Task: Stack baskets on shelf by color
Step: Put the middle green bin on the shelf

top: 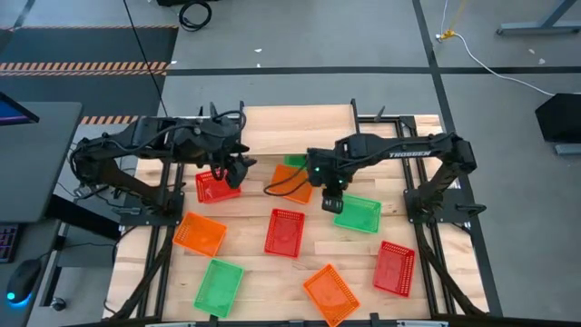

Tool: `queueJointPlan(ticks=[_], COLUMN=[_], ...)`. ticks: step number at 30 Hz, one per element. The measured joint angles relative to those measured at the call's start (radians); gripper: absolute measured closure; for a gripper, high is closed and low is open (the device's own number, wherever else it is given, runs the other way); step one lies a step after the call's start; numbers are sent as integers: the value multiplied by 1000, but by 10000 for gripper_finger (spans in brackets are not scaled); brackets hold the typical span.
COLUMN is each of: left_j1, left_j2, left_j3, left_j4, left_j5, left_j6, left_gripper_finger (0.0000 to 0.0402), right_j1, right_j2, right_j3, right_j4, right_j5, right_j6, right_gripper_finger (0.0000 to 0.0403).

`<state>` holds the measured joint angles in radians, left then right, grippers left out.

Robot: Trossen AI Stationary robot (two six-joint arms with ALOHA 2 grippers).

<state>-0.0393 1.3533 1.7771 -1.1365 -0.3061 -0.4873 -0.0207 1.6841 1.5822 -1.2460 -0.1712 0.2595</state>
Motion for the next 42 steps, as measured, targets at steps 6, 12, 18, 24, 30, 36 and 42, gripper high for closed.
queueJointPlan(ticks=[6,12,18,24,30,36,42], left_j1=[3,10,22,21,18,19,19], left_j2=[-5,-5,-5,-5,-5,-5,-5], left_j3=[-1,-1,-1,-1,-1,-1,-1], left_j4=[-49,9,92,99,100,100,100], left_j5=[-2,-39,-38,-31,-22,-23,-23], left_j6=[38,159,211,207,203,203,184], left_gripper_finger=[186,186,194,198,202,201,206], right_j1=[35,165,296,390,475,491,489], right_j2=[-19,-60,-49,-51,-119,-192,-225], right_j3=[-50,-133,-204,-321,-430,-536,-661], right_j4=[-163,-81,-20,-19,-8,80,184], right_j5=[20,12,15,37,132,157,156], right_j6=[303,467,653,803,844,770,724], right_gripper_finger=[197,175,183,187,187,187,187])
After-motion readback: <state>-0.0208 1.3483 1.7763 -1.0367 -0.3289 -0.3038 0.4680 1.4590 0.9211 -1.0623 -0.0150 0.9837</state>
